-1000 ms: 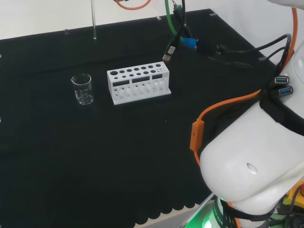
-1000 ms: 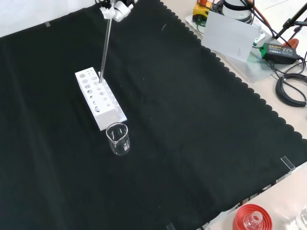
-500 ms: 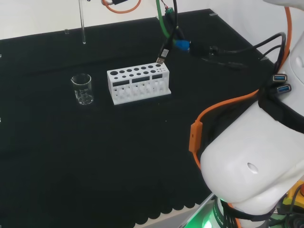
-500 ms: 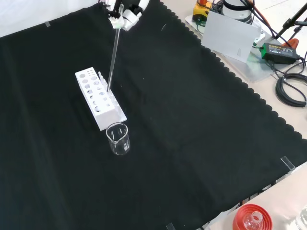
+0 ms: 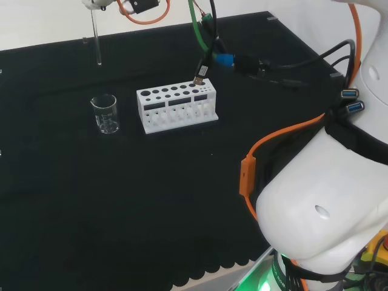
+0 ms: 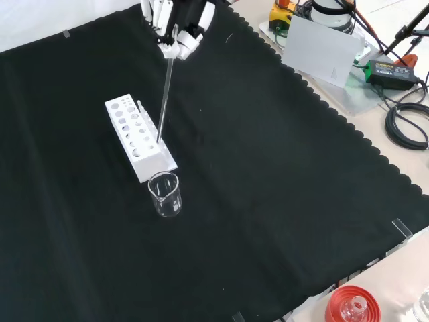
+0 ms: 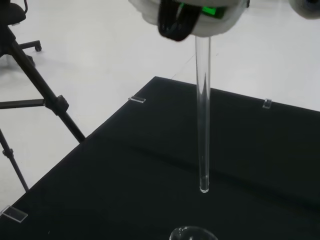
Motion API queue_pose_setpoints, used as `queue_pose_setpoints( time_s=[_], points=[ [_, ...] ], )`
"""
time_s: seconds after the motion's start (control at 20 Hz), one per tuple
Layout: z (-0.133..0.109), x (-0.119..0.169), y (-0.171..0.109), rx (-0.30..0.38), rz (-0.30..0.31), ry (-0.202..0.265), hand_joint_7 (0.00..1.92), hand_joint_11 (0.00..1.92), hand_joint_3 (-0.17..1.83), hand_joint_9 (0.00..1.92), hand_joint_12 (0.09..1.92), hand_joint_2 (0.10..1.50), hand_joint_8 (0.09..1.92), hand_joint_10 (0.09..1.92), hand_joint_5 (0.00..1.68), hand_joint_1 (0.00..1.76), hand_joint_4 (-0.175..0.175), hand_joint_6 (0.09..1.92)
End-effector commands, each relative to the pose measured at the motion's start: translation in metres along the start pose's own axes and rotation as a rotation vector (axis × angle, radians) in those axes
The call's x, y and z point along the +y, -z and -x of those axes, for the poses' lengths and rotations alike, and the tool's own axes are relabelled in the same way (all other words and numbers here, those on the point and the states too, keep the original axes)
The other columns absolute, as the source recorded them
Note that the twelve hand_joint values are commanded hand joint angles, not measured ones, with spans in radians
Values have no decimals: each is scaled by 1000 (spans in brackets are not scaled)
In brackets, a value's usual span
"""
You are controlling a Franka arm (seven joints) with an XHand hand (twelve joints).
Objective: Stir in the beaker to the left of the white test tube rack with the glass rod.
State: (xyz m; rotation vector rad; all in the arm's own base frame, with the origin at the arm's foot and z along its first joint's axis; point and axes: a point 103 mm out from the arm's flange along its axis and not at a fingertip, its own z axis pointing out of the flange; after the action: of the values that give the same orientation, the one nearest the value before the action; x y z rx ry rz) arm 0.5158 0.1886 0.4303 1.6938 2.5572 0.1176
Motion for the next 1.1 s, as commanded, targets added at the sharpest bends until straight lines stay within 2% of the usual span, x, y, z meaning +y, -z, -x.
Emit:
queue_pose_setpoints(
  time_s=[0.05,0.3,0.65,0.85,1.1],
  points=[
    [-4,5,-8,0,-9,11,1316,1636,487,1867,534,784,768,133,1067,1313,-175,727],
    [-3,12,-24,-2,-28,11,1316,1636,489,1867,535,783,768,134,1067,1313,-175,728],
    [-2,15,-30,-7,-44,5,1316,1635,491,1866,536,782,768,134,1067,1313,-175,728],
    [-5,23,-58,-3,-59,6,1317,1635,492,1866,536,781,768,134,1068,1313,-175,728],
    [-8,27,-68,13,-53,18,1317,1635,493,1866,537,780,768,135,1068,1313,-175,728]
  ],
)
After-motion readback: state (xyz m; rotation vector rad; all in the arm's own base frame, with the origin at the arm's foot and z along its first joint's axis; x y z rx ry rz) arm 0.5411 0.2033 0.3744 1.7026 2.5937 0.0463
